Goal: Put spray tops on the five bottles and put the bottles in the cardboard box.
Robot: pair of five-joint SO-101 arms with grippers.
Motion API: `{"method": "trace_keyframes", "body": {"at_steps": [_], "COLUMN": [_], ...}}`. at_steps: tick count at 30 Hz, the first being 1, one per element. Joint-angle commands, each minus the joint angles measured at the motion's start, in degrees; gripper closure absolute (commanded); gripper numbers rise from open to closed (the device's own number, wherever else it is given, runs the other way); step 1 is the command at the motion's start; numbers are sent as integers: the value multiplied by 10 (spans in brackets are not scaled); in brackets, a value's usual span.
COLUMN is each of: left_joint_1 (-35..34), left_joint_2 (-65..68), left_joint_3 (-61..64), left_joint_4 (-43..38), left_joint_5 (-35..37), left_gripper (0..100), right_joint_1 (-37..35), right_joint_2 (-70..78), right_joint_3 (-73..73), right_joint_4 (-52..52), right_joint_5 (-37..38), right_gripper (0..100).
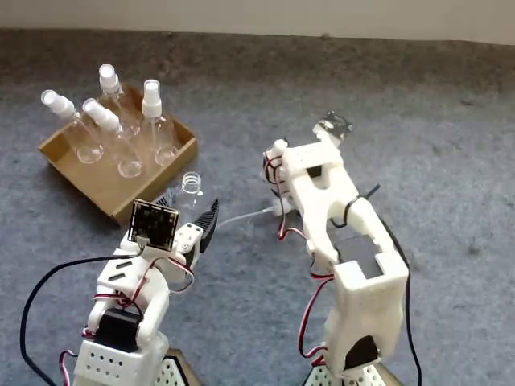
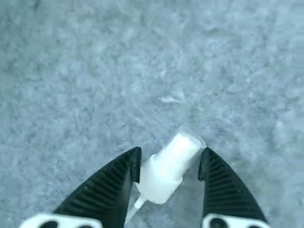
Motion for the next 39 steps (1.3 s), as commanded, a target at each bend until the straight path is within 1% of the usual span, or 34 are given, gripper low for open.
{"method": "trace_keyframes", "body": {"at_steps": [1, 3, 6, 7, 9, 11, 14, 19, 24, 27, 33, 39], "left_joint_1": [-8, -8, -8, -8, -8, -5, -3, -2, 7, 50, 135, 175], "left_joint_2": [-10, -10, -10, -10, -10, -10, -10, -10, -10, -10, -10, -10], "left_joint_3": [-3, -3, -3, -3, -2, -2, -2, -2, -1, -1, 42, 46], "left_joint_4": [-14, -14, -13, -13, -12, -12, -14, -14, -14, -12, -15, -15], "left_joint_5": [3, 3, 3, 3, 3, 3, 3, 3, 4, 4, 3, 3], "left_gripper": [915, 915, 915, 915, 915, 915, 915, 915, 915, 915, 915, 915], "right_joint_1": [-16, -15, 1, 9, 27, 49, 79, 102, 105, 106, 106, 106], "right_joint_2": [9, 21, 32, 34, 35, 31, 29, 8, -29, -50, -103, -169], "right_joint_3": [-51, -54, -52, -52, -52, -53, -60, -129, -222, -269, -347, -380], "right_joint_4": [-7, -4, -4, -3, -3, 3, 49, 124, 196, 236, 309, 338], "right_joint_5": [-7, -4, -3, -4, -3, -3, -2, 6, 107, 151, 229, 377], "right_gripper": [817, 854, 988, 998, 981, 993, 995, 995, 995, 995, 995, 995]}}
